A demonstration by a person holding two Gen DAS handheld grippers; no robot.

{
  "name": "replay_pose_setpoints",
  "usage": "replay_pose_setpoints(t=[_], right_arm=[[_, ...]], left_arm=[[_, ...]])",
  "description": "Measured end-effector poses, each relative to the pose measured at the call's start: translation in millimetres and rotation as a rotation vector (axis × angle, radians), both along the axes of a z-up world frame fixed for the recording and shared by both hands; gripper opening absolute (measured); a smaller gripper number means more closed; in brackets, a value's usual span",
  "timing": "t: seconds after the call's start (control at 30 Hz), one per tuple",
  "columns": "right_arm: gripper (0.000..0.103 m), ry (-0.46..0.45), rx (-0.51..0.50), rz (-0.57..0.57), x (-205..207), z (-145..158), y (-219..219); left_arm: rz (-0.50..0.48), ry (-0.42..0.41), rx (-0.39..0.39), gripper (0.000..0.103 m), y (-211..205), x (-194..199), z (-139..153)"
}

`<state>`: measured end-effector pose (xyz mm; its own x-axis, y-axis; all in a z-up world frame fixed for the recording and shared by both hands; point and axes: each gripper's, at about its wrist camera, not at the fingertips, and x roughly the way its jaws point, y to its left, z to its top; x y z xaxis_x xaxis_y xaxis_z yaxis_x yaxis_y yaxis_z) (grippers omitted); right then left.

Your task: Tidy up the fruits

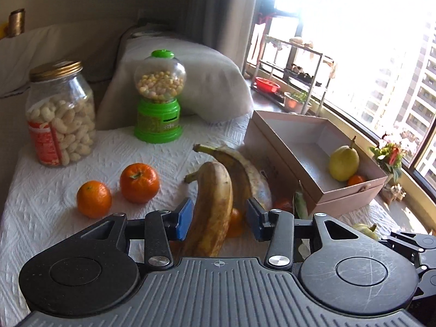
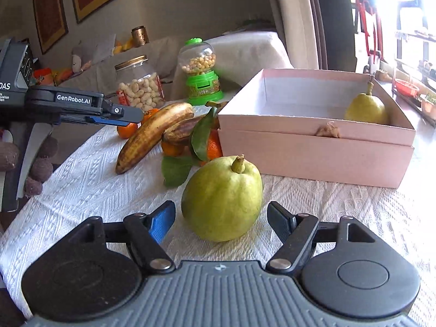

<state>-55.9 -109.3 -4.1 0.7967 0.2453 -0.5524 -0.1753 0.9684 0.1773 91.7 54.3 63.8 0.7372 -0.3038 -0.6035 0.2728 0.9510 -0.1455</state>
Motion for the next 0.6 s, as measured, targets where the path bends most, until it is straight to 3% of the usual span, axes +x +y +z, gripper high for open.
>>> replay_pose_setpoints(t=[0.13,0.27,0.6], right_arm=[[0.075,0.009,0.031,-0.006,-1.0,-2.7,-3.5],[0.077,0.022,0.040,-0.021,0.0,-4.2,-4.9],[0.077,0.034,0.046,-0.038,2.6,-6.8,-6.0]], left_arm=[[0.004,0.051,0.080,0.048,-17.1,23.6,-7.6],[0.010,0.120,0.072,0.048,-17.5,39.4,-21.0],[0.045,0.228,-0.133,0.047,9.3,55.5,-29.8]])
